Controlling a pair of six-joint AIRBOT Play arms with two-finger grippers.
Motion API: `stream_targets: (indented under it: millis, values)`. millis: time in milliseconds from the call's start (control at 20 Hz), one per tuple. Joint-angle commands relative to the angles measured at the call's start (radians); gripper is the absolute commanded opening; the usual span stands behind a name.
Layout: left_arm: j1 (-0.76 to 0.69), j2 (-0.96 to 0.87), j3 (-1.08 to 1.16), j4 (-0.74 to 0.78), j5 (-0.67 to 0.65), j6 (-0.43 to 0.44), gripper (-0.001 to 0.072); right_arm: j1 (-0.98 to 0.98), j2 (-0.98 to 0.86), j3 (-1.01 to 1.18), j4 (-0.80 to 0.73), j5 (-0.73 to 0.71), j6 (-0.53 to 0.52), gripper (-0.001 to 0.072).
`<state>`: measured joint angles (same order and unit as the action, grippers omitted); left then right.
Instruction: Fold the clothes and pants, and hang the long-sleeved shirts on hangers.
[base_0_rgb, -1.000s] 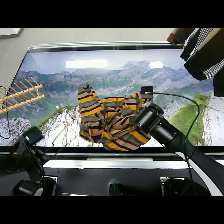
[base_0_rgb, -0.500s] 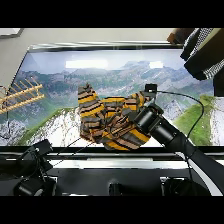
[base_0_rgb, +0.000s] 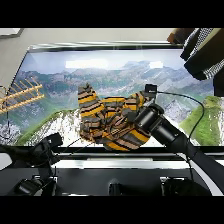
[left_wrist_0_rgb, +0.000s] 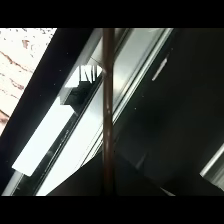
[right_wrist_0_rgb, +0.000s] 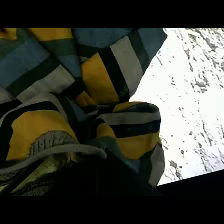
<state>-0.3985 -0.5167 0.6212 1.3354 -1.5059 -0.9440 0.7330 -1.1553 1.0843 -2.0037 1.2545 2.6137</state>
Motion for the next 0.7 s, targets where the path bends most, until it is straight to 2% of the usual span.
stream_targets:
  millis: [0,100,350,650]
  values:
    - [-0.002,-0.082,0.002,-0.010,0.082,0.020,0.0018,0.001,0.032,0.001,0.013,-0.013,-0.003,0.0022]
    - [-0.002,-0.122,0.003,-0.043,0.101,0.056,0.0018,0.001,0.053,0.001,0.023,-0.030,-0.003,0.0022]
    - [-0.023,-0.167,0.011,-0.066,0.180,0.058,0.0018,0.001,0.082,0.002,0.088,-0.087,-0.045,0.0022]
    - [-0.060,-0.236,0.041,-0.079,0.222,0.059,0.0018,0.001,0.087,0.133,0.145,-0.077,-0.198,0.0022]
